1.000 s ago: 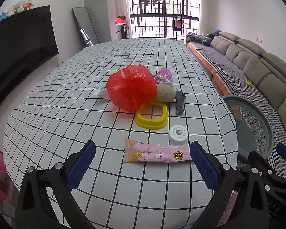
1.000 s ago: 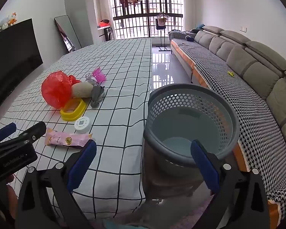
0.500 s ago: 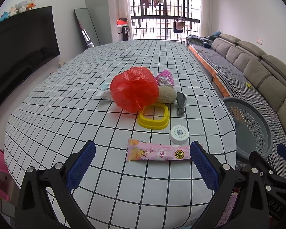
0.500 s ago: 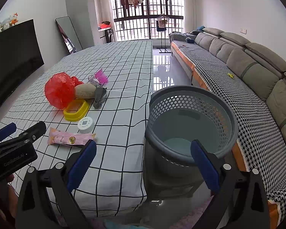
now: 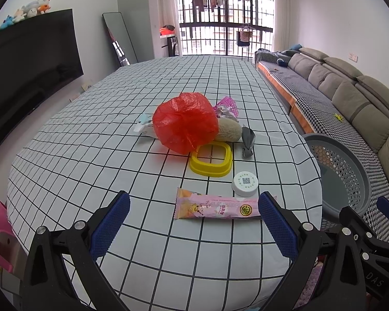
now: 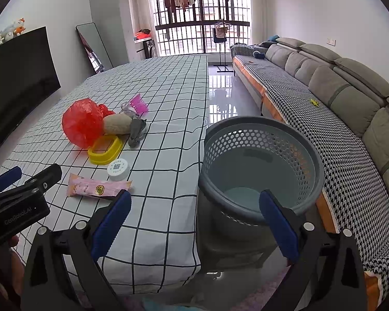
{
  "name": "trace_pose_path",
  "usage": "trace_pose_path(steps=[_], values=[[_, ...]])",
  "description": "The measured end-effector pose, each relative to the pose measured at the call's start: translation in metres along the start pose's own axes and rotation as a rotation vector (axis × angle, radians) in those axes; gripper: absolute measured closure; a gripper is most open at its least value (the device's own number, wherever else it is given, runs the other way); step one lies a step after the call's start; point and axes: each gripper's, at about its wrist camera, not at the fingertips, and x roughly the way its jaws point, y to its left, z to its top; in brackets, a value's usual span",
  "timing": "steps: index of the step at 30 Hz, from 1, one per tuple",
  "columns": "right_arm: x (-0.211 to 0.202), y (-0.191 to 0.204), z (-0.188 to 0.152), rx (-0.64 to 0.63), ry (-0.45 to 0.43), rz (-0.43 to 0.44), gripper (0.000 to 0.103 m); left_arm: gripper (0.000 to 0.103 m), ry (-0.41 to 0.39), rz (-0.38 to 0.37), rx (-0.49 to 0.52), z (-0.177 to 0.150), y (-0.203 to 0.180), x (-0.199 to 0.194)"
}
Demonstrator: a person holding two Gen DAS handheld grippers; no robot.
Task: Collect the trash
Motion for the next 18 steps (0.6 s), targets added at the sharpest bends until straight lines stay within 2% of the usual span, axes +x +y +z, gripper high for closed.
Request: trace_pose_path(steps=[18], values=[[-0.0028,-0.0028,-0.0008,0.008,-0.006,0.004,0.009,0.006,-0.004,0.002,0.005,-0.0012,-0.0010,-0.0007]])
